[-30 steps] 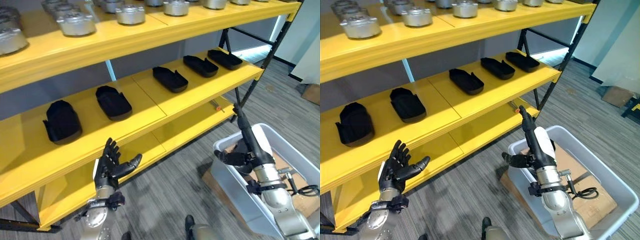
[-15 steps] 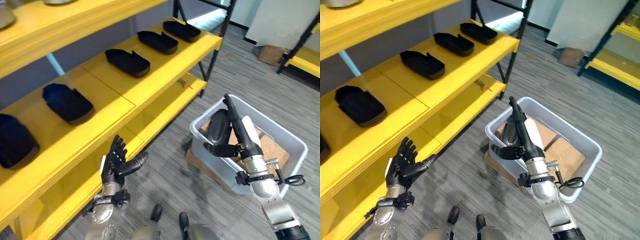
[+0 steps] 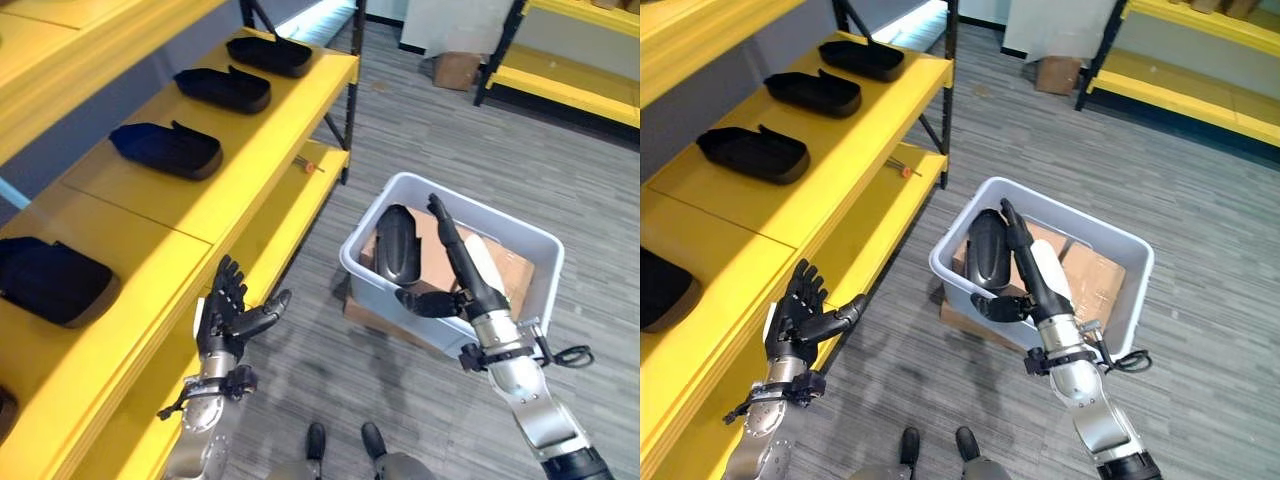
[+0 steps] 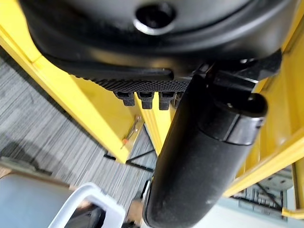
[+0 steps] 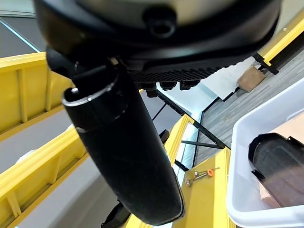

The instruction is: Move parts from the plastic box to the shelf.

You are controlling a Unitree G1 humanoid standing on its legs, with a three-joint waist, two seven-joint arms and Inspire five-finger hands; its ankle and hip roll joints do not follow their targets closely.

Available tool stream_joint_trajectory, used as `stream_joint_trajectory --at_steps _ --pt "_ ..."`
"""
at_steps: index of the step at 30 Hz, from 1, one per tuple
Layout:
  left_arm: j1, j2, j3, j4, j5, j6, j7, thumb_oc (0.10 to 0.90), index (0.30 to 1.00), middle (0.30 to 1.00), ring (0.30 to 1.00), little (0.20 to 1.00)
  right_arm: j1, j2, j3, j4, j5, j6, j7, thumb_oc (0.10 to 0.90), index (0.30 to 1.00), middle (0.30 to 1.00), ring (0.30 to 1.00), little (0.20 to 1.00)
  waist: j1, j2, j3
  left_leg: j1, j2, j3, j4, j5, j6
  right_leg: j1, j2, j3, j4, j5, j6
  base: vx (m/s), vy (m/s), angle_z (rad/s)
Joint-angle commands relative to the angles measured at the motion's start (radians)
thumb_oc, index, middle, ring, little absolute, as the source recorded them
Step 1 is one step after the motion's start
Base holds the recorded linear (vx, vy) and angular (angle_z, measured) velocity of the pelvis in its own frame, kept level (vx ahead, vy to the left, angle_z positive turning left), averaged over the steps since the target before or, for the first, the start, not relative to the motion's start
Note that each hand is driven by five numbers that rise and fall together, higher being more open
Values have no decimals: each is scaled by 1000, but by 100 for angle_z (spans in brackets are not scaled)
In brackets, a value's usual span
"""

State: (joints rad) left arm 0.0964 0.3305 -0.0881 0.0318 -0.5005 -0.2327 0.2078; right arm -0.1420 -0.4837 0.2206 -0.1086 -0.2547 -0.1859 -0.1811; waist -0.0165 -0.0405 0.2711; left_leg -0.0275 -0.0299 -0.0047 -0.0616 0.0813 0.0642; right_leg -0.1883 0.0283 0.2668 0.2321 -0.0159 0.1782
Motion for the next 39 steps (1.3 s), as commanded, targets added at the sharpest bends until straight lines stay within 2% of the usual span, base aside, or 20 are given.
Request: stream_joint_trajectory --at_steps 1,3,4,7,9,10,11,13,15,19,22,26,27,28,29,32,33,37,38,39 --pt "-18 30 40 -118 33 -115 8 900 1000 1000 1000 1000 -117 -11 -38 -69 -25 -62 -57 900 1000 1000 1000 1000 26 -5 -36 -30 -3 -56 41 -78 -2 -22 -159 -102 -128 195 -2 38 -124 -61" --pt "-49 28 29 -110 42 -116 18 900 1000 1000 1000 1000 -135 -15 -42 -66 -39 -53 -70 900 1000 1000 1000 1000 12 6 -12 -17 27 -60 44 -103 -18 -74 -250 -158 -227 273 4 129 -207 -56" --pt "-60 27 20 -109 49 -112 17 900 1000 1000 1000 1000 -135 -16 -44 -69 -45 -49 -70 900 1000 1000 1000 1000 4 2 -5 -5 34 -63 43 -113 -28 -83 -270 -171 -256 295 14 142 -176 -33" --pt "-69 26 15 -108 58 -109 14 900 1000 1000 1000 1000 -139 -22 -53 -77 -57 -41 -70 900 1000 1000 1000 1000 -2 -11 5 16 51 -64 45 -126 -47 -74 -303 -238 -276 335 31 106 -204 8" --pt "-78 17 11 -101 62 -107 11 900 1000 1000 1000 1000 -134 -24 -51 -65 -54 -42 -67 900 1000 1000 1000 1000 1 -37 0 40 50 -57 32 -135 -66 -24 -314 -306 -311 340 47 138 -232 65" --pt "-82 10 11 -102 51 -104 8 900 1000 1000 1000 1000 -139 -35 -49 -63 -53 -41 -65 900 1000 1000 1000 1000 2 -53 -5 44 67 -64 23 -124 -83 -24 -309 -321 -290 334 46 192 -318 74" --pt "-75 4 18 -104 42 -103 10 900 1000 1000 1000 1000 -140 -39 -50 -66 -50 -41 -63 900 1000 1000 1000 1000 5 -48 -10 50 90 -69 16 -128 -92 -16 -298 -341 -282 308 43 148 -260 58" --pt "-74 3 19 -106 41 -102 10 900 1000 1000 1000 1000 -141 -40 -49 -66 -49 -42 -63 900 1000 1000 1000 1000 1 -46 -11 49 92 -74 13 -126 -94 -17 -298 -346 -279 305 42 62 -146 2" --pt "-65 -9 16 -116 29 -100 7 900 1000 1000 1000 1000 -155 -61 -40 -55 -50 -38 -59 900 1000 1000 1000 1000 0 -36 -11 49 147 -85 -3 -109 -118 -13 -269 -382 -259 255 20 121 -316 -5" --pt "-68 -8 11 -125 18 -96 4 900 1000 1000 1000 1000 -187 -86 -36 -36 -46 -34 -81 900 1000 1000 1000 1000 -3 -21 3 27 208 -87 -22 -70 -152 -35 -233 -408 -233 205 -6 57 -218 16" --pt "-70 0 7 -136 16 -89 0 900 1000 1000 1000 1000 -229 -118 -29 -23 -67 -26 -96 900 1000 1000 1000 1000 1 -12 14 2 233 -91 -26 -48 -167 -60 -213 -415 -212 185 -20 28 -178 6" --pt "-73 8 -3 -146 3 -88 -3 900 1000 1000 1000 1000 -342 -226 -16 16 -120 -9 -132 900 1000 1000 1000 1000 11 -4 36 -43 255 -95 -26 -13 -188 -112 -193 -424 -175 166 -36 0 -124 5" --pt "-70 22 -7 -149 -1 -88 -4 900 1000 1000 1000 1000 -417 -326 4 50 -184 10 -153 900 1000 1000 1000 1000 21 -4 50 -70 262 -98 -26 7 -196 -139 -186 -427 -162 163 -40 -35 -124 6" --pt "-69 27 -12 -155 -5 -90 -4 900 1000 1000 1000 1000 -464 -371 29 78 -203 18 -162 900 1000 1000 1000 1000 27 -2 57 -84 264 -98 -26 16 -200 -153 -185 -429 -155 162 -42 -60 -136 15" --pt "-73 45 -23 -158 -4 -90 -5 900 1000 1000 1000 1000 -574 -487 107 145 -286 50 -168 900 1000 1000 1000 1000 37 -5 74 -109 268 -99 -26 40 -208 -178 -181 -432 -144 162 -46 -63 -94 12" --pt "-73 45 -21 -163 -7 -89 -3 900 1000 1000 1000 1000 -682 -560 202 205 -330 62 -171 900 1000 1000 1000 1000 40 3 91 -136 272 -105 -26 59 -215 -207 -178 -432 -129 159 -50 -42 -72 8" --pt "-77 65 -33 -166 -7 -93 -3 900 1000 1000 1000 1000 -770 -644 293 258 -393 77 -154 900 1000 1000 1000 1000 58 -2 109 -158 273 -109 -26 76 -222 -228 -181 -439 -123 159 -53 -31 -42 11" --pt "-84 59 -36 -165 -4 -96 6 900 1000 1000 1000 1000 -908 -663 415 351 -355 73 -152 900 1000 1000 1000 1000 60 14 133 -198 273 -115 -26 111 -231 -271 -185 -443 -105 158 -57 -41 -56 22" --pt "-87 79 -48 -159 -9 -100 3 900 1000 1000 1000 1000 -991 -715 522 410 -396 80 -135 900 1000 1000 1000 1000 79 12 146 -215 274 -119 -26 124 -237 -291 -189 -449 -96 157 -60 -23 -18 11" --pt "-88 72 -46 -157 -9 -101 3 900 1000 1000 1000 1000 -1015 -713 546 421 -393 79 -138 900 1000 1000 1000 1000 75 17 146 -218 274 -118 -26 124 -238 -295 -190 -447 -93 157 -60 0 0 0"
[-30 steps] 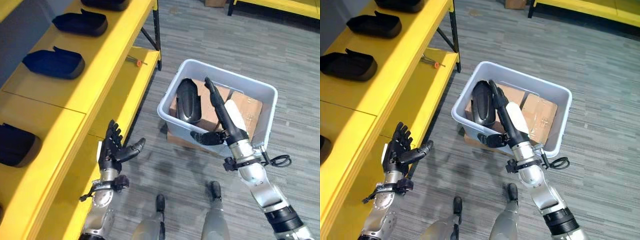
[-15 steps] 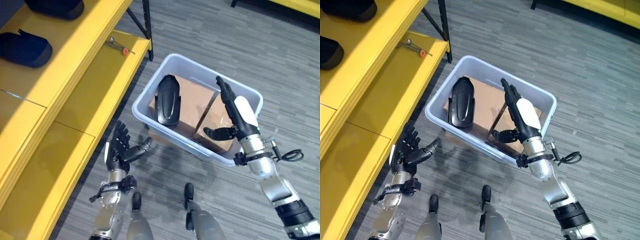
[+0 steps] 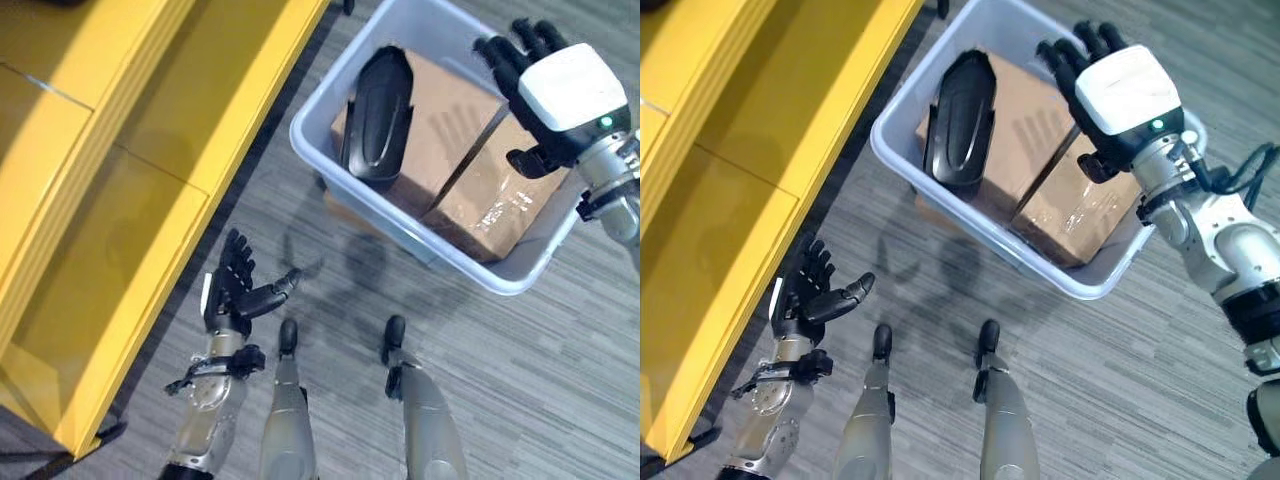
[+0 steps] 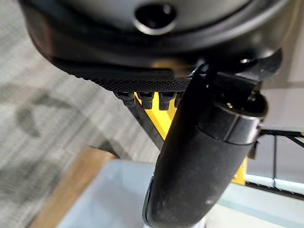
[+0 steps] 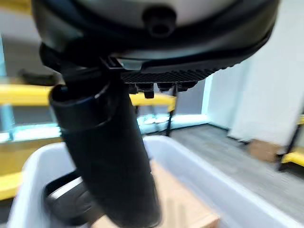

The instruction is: Move parts from the plastic box to the shelf.

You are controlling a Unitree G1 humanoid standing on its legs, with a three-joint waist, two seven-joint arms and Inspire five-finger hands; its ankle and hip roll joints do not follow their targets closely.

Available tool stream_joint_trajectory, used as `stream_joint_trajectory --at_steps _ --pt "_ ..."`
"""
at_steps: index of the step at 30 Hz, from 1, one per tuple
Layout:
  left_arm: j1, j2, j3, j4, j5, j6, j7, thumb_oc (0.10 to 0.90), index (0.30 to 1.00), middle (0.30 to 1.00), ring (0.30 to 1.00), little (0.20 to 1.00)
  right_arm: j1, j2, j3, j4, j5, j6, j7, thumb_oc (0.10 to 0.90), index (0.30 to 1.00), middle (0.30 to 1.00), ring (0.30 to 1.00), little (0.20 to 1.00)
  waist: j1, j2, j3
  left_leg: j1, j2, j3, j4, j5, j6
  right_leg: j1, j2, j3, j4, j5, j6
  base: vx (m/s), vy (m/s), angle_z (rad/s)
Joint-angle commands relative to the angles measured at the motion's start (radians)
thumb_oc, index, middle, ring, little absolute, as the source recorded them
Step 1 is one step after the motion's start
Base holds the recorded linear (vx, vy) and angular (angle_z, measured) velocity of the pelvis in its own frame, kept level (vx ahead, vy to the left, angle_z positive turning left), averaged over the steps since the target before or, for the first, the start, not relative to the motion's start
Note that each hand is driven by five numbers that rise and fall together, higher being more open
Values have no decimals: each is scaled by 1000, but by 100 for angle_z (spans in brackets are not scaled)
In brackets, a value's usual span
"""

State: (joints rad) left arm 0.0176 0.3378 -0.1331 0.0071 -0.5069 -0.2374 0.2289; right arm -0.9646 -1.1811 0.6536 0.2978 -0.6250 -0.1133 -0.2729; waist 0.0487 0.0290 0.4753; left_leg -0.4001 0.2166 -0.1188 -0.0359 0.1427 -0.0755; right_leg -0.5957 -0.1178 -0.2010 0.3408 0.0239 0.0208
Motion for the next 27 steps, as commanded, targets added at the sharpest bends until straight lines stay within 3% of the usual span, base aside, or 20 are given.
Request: stream_joint_trajectory --at_steps 1,9,15,16,27 --pt "-10 62 -1 -129 -6 -98 -19 900 1000 1000 1000 1000 -243 -25 169 48 -23 6 -41 900 1000 1000 1000 1000 11 -48 -52 143 29 -3 -51 73 -101 97 -46 20 -194 117 96 0 0 0" --pt "-35 79 -19 -135 -17 -117 -8 900 1000 1000 1000 1000 -637 -81 584 243 -133 37 -30 900 1000 1000 1000 1000 34 -21 -11 65 30 -20 -51 134 -118 -20 -63 18 -117 100 89 -1 -17 7" --pt "-51 69 -23 -136 -12 -122 9 900 1000 1000 1000 1000 -786 -75 686 299 -137 61 -58 900 1000 1000 1000 1000 47 -3 7 23 28 -34 -51 164 -123 -87 -80 8 -45 74 81 41 -37 18" --pt "-57 69 -24 -138 -15 -126 18 900 1000 1000 1000 1000 -867 -69 738 323 -143 79 -76 900 1000 1000 1000 1000 56 -2 16 13 26 -44 -51 171 -125 -112 -85 11 -8 54 78 57 -23 11" --pt "-69 77 -16 -155 -15 -132 42 900 1000 1000 1000 1000 -972 -35 746 360 -108 113 -126 900 1000 1000 1000 1000 73 -10 34 -22 19 -61 -51 189 -126 -165 -93 8 51 33 70 24 -4 4"
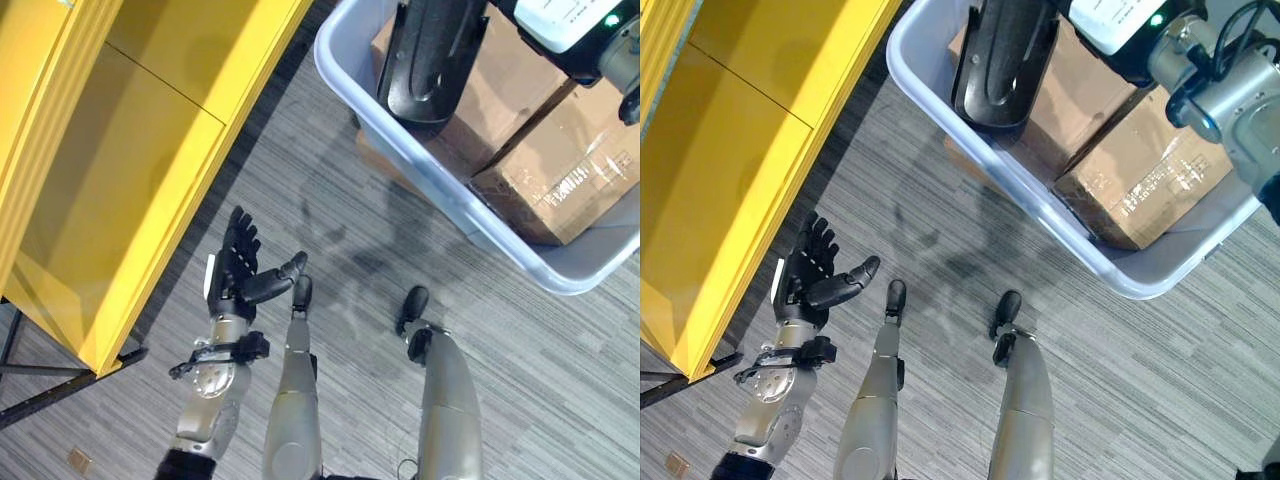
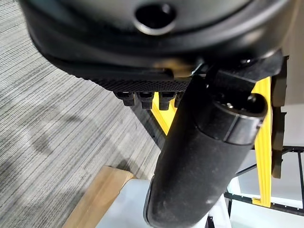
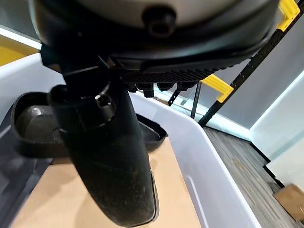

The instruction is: Move parts from the plastic box to the shelf.

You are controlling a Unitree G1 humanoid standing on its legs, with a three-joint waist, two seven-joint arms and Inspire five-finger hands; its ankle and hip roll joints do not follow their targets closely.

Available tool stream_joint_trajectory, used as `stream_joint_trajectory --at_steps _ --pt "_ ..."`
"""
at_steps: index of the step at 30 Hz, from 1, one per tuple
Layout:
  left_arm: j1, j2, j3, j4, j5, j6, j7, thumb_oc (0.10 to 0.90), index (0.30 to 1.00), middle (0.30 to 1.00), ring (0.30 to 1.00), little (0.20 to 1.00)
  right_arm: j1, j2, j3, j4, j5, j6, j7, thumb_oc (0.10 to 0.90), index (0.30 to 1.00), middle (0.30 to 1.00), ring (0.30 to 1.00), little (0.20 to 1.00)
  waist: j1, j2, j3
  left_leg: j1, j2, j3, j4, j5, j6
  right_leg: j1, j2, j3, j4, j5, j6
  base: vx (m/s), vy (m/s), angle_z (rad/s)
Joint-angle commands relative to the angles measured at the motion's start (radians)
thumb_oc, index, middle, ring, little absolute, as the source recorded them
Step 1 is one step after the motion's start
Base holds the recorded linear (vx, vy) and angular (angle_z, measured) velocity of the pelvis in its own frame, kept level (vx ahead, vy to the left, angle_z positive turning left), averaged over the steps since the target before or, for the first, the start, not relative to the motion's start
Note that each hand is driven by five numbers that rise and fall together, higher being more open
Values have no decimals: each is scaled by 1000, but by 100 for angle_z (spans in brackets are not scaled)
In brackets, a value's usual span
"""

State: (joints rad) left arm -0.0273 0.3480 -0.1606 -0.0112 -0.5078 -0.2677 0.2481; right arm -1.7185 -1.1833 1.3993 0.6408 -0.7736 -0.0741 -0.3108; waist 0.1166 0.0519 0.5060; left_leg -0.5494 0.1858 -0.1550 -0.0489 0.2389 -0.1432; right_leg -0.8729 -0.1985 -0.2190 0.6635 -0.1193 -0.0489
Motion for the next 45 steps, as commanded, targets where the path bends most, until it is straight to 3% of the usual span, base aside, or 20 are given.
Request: stream_joint_trajectory --at_steps 1,17,19,23,24,28,29,30,31,37,39,40,45 --pt "-24 68 12 -136 -15 -103 24 900 1000 1000 1000 1000 -219 -28 1 25 43 74 -87 900 1000 1000 1000 1000 7 -32 5 123 50 -26 -38 94 -59 107 -14 25 -268 175 140 18 6 7" --pt "-31 98 -4 -139 -23 -130 42 900 1000 1000 1000 1000 -187 69 1 245 65 81 -77 900 1000 1000 1000 1000 70 -43 14 -11 34 -79 -38 122 -68 -50 -32 31 -181 155 136 17 -9 5" --pt "-34 94 -8 -147 -21 -137 48 900 1000 1000 1000 1000 -175 88 1 274 78 78 -73 900 1000 1000 1000 1000 79 -35 14 -22 34 -87 -38 103 -65 -67 -31 40 -155 120 148 101 -32 9" --pt "-36 92 -13 -151 -23 -143 51 900 1000 1000 1000 1000 -152 112 1 331 86 78 -65 900 1000 1000 1000 1000 95 -24 14 -45 26 -96 -38 102 -65 -98 -35 40 -135 112 147 31 -19 10" --pt "-41 80 -22 -154 -29 -150 50 900 1000 1000 1000 1000 -130 140 1 395 105 73 -51 900 1000 1000 1000 1000 109 -2 14 -72 19 -104 -38 101 -63 -126 -40 44 -124 112 148 0 0 0" --pt "-49 66 -26 -151 -28 -154 48 900 1000 1000 1000 1000 -110 155 1 434 135 60 -31 900 1000 1000 1000 1000 120 18 14 -93 12 -108 -38 100 -62 -148 -42 48 -116 112 149 -5 -5 7" --pt "-52 56 -28 -149 -27 -156 47 900 1000 1000 1000 1000 -101 159 1 445 155 53 -18 855 937 937 937 937 124 28 14 -100 11 -109 -38 100 -61 -156 -44 49 -113 113 149 -8 4 -6" --pt "-57 47 -34 -146 -27 -158 44 900 1000 1000 1000 1000 -84 163 -11 462 182 47 -4 602 583 583 583 583 131 41 14 -106 7 -112 -38 99 -60 -165 -49 48 -110 115 151 0 0 0" --pt "-61 42 -40 -140 -29 -160 37 900 1000 1000 1000 1000 -55 165 -33 468 206 39 18 400 300 300 300 300 136 46 14 -110 5 -115 -38 99 -59 -169 -53 49 -106 116 151 -16 17 13" --pt "-86 42 -56 -121 -34 -155 35 900 1000 1000 1000 1000 43 156 -118 437 245 43 8 400 300 300 300 300 134 38 14 -63 5 -114 -38 85 -59 -95 -54 33 -155 131 152 -23 62 9" --pt "-92 46 -55 -116 -36 -151 37 900 1000 1000 1000 1000 70 155 -156 412 260 50 -7 400 300 300 300 300 127 24 14 -22 8 -112 -38 83 -58 -28 -53 22 -193 144 154 -87 103 -12" --pt "-95 49 -51 -116 -36 -149 40 900 1000 1000 1000 1000 82 144 -178 385 278 53 -17 400 300 300 300 300 123 12 14 -14 8 -112 -38 100 -57 -1 -56 6 -222 181 143 -132 143 -4" --pt "-83 67 -32 -114 -39 -138 35 900 1000 1000 1000 1000 109 93 -218 272 301 51 -29 400 300 300 300 300 91 -30 14 117 2 -89 -38 64 -45 187 -57 -9 -306 202 151 -54 118 6"
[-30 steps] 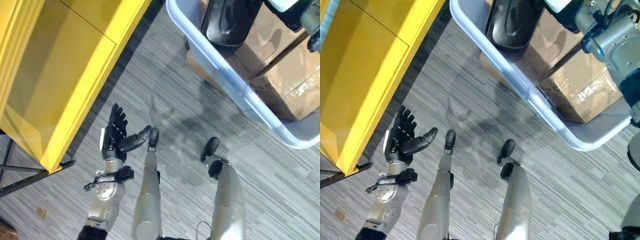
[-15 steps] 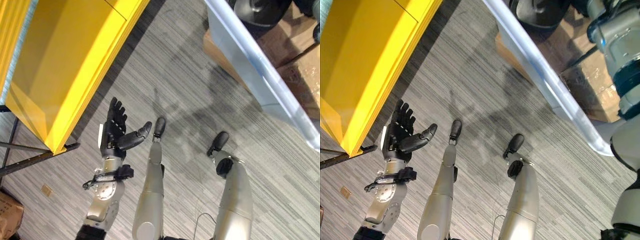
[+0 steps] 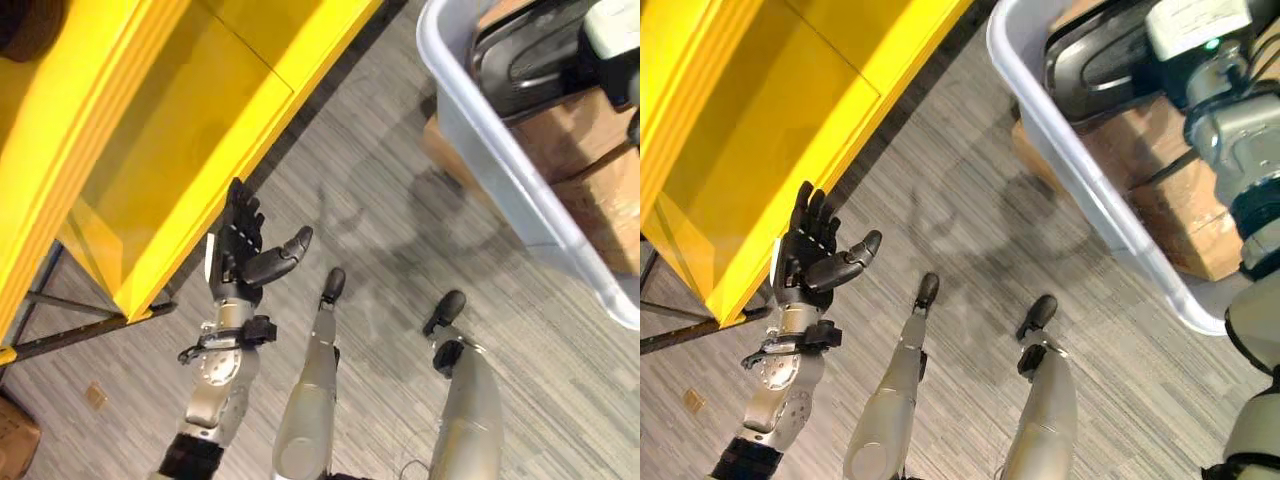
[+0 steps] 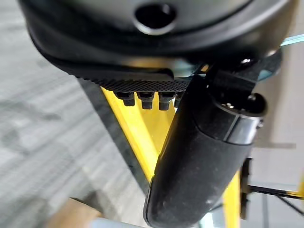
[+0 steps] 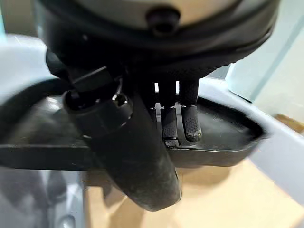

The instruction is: Move parts from the plastic box to the shelf.

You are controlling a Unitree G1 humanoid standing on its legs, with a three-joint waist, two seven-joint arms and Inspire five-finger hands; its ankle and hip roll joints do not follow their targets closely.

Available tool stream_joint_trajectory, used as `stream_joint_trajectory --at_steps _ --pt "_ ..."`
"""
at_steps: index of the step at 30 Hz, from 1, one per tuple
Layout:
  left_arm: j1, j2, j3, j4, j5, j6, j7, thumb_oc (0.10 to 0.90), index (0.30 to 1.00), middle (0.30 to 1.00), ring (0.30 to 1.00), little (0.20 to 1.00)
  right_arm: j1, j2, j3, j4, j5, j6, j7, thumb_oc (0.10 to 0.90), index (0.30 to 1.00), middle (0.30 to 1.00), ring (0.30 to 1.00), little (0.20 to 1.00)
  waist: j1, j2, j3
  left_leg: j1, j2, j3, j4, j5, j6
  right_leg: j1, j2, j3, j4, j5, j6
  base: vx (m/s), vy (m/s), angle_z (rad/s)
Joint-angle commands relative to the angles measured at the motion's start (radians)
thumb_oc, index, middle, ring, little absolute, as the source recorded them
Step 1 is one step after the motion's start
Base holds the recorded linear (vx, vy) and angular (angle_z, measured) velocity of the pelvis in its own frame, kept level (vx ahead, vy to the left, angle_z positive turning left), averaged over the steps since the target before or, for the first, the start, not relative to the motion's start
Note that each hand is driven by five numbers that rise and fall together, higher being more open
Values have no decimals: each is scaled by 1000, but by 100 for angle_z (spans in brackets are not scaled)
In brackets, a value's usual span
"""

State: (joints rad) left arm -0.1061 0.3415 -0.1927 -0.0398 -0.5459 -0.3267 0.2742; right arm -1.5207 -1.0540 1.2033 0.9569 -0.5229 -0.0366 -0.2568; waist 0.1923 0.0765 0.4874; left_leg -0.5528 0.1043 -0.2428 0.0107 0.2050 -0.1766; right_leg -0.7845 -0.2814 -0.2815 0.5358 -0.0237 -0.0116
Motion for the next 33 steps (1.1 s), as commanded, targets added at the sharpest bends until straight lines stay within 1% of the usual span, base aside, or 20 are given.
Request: stream_joint_trajectory --at_steps 1,4,5,6,9,10,12,14,17,19,21,22,23,25,26,27,28,29,33 --pt "-1 78 6 -86 -2 -77 6 900 1000 1000 1000 1000 -83 -46 -28 -69 53 12 -85 400 300 300 300 300 10 -61 33 146 81 3 -98 88 -10 138 30 51 -200 113 116 -13 80 1" --pt "9 89 22 -87 -4 -74 -1 900 1000 1000 1000 1000 -79 -78 -42 -130 53 7 -85 400 300 300 300 300 -8 -80 27 211 74 16 -98 57 -4 228 30 48 -251 129 122 -9 87 -3" --pt "16 95 29 -85 -4 -72 -6 900 1000 1000 1000 1000 -72 -88 -48 -145 53 6 -81 400 300 300 300 300 -12 -85 17 230 73 18 -98 44 -1 255 32 47 -267 134 124 22 114 -17" --pt "26 102 39 -86 -6 -70 -13 900 1000 1000 1000 1000 -58 -104 -64 -173 55 3 -82 400 300 300 300 300 -24 -96 -8 264 70 27 -98 16 5 311 35 43 -309 147 131 35 101 -16" --pt "47 112 64 -88 -10 -67 -27 900 1000 1000 1000 1000 -22 -129 -95 -236 56 -4 -81 400 300 300 300 300 -44 -112 -46 310 62 42 -98 -26 16 381 40 50 -365 167 142 25 80 -10" --pt "47 113 64 -89 -10 -67 -27 900 1000 1000 1000 1000 -18 -131 -99 -237 55 -3 -80 400 300 300 300 300 -44 -113 -46 308 60 41 -98 -22 17 383 39 49 -372 174 142 11 73 -7" --pt "61 121 77 -92 -12 -63 -38 900 1000 1000 1000 1000 18 -141 -131 -267 51 -6 -76 400 300 300 300 300 -54 -121 -73 335 54 47 -98 -40 24 416 40 49 -395 179 146 33 84 -21" --pt "74 122 87 -98 -14 -59 -51 900 1000 1000 1000 1000 84 -154 -196 -300 62 -11 -74 400 300 300 300 300 -69 -124 -102 367 47 56 -98 -62 32 461 37 53 -430 191 155 48 120 -6" --pt "93 125 103 -100 -15 -48 -69 900 1000 1000 1000 1000 189 -169 -287 -377 66 -19 -65 400 300 300 300 300 -91 -128 -139 408 39 70 -98 -89 46 497 31 65 -452 201 163 54 112 -3" --pt "105 131 113 -102 -11 -39 -78 900 1000 1000 1000 1000 291 -169 -382 -443 68 -26 -59 400 300 300 300 300 -102 -132 -162 440 36 83 -98 -109 57 526 24 74 -466 206 171 57 113 -16" --pt "115 131 121 -99 -3 -32 -82 900 1000 1000 1000 1000 392 -156 -468 -492 76 -36 -49 400 300 300 300 300 -116 -135 -187 471 29 96 -98 -131 68 547 19 87 -476 211 177 80 133 -20" --pt "116 129 133 -104 11 -28 -83 900 1000 1000 1000 1000 481 -131 -536 -538 88 -50 -40 400 300 300 300 300 -132 -136 -213 500 23 108 -98 -150 81 565 17 107 -485 213 182 75 105 -19" --pt "118 132 131 -104 11 -28 -83 900 1000 1000 1000 1000 494 -132 -549 -544 87 -49 -39 400 300 300 300 300 -128 -139 -213 502 23 110 -98 -151 81 567 18 108 -486 214 183 80 101 -22" --pt "115 131 142 -107 37 -25 -83 900 1000 1000 1000 1000 605 -96 -629 -588 99 -65 -22 400 300 300 300 300 -139 -142 -236 533 20 123 -98 -169 91 587 18 123 -494 216 189 66 72 -28" --pt "114 124 138 -107 24 -23 -92 900 1000 1000 1000 1000 653 -80 -661 -610 107 -72 -8 400 300 300 300 300 -145 -145 -250 547 19 128 -98 -177 95 598 16 129 -500 218 191 94 107 -27" --pt "99 119 130 -108 23 -22 -105 900 1000 1000 1000 1000 737 -19 -708 -635 143 -93 9 400 300 300 300 300 -160 -143 -274 567 14 138 -98 -190 99 616 12 139 -513 226 199 75 78 -23" --pt "100 122 127 -108 23 -22 -105 900 1000 1000 1000 1000 747 -18 -717 -639 143 -93 11 400 300 300 300 300 -157 -146 -274 569 14 139 -98 -191 100 618 12 139 -515 227 199 66 77 -26" --pt "97 129 130 -115 45 -21 -105 900 1000 1000 1000 1000 777 -14 -731 -659 159 -100 34 400 300 300 300 300 -160 -146 -287 578 12 143 -98 -196 101 626 10 142 -522 229 202 37 47 -21" --pt "78 140 131 -132 89 -23 -104 900 1000 1000 1000 1000 877 46 -771 -717 201 -127 86 400 300 300 300 300 -172 -151 -327 600 1 158 -98 -213 107 652 -2 148 -543 239 213 42 56 -11"
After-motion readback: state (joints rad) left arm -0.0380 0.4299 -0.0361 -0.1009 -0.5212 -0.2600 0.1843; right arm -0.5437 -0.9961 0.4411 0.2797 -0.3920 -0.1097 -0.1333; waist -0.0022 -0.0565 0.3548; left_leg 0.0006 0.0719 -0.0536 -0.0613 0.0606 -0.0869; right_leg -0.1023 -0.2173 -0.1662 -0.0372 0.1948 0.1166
